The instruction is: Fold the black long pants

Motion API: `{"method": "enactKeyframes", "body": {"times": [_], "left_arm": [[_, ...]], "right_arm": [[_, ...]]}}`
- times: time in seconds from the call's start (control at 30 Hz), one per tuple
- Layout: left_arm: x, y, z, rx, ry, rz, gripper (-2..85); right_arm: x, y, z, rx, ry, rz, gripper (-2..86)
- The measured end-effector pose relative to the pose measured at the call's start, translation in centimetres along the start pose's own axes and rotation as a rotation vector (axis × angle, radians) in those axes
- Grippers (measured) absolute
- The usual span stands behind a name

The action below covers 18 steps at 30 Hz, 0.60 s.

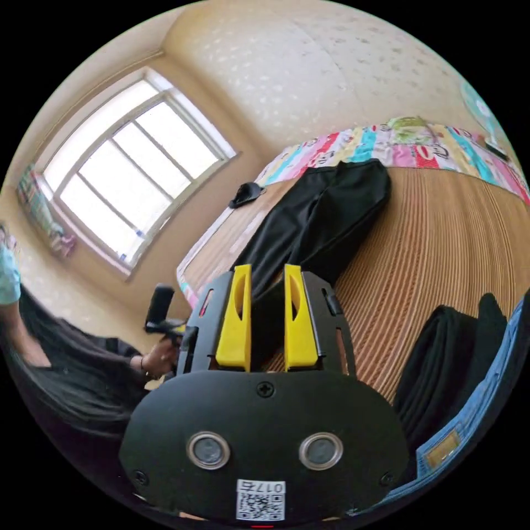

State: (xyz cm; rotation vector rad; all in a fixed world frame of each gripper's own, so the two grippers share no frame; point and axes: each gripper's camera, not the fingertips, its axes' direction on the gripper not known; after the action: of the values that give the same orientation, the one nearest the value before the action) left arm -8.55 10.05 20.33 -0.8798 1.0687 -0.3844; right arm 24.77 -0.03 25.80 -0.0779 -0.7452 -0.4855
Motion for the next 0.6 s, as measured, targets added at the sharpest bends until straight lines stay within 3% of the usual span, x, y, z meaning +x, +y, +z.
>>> {"method": "enactKeyframes", "body": {"times": [0.17, 0.33, 0.4, 0.53, 0.6], "left_arm": [[1.5, 1.6, -0.6, 0.036, 0.018, -0.015, 3.9], [3.9, 3.1, -0.8, 0.073, 0.046, -0.022, 3.8], [4.6, 4.0, -0.7, 0.089, 0.075, -0.041, 3.6], [4.7, 6.4, -1.5, 0.165, 0.071, -0.041, 1.8], [3.9, 9.1, -3.0, 0.233, 0.168, -0.097, 1.0]], "right_arm": [[12.9, -11.1, 7.7, 0.006, -0.064, 0.324, 16.9], [18.7, -17.0, 15.2, -0.009, 0.130, 0.463, 16.5], [19.6, -18.7, 18.8, -0.102, 0.249, 0.496, 11.6], [12.6, -21.8, 20.9, -0.047, 0.541, 0.287, 4.3], [3.2, -23.4, 24.1, -0.036, 0.762, -0.040, 3.5]]}}
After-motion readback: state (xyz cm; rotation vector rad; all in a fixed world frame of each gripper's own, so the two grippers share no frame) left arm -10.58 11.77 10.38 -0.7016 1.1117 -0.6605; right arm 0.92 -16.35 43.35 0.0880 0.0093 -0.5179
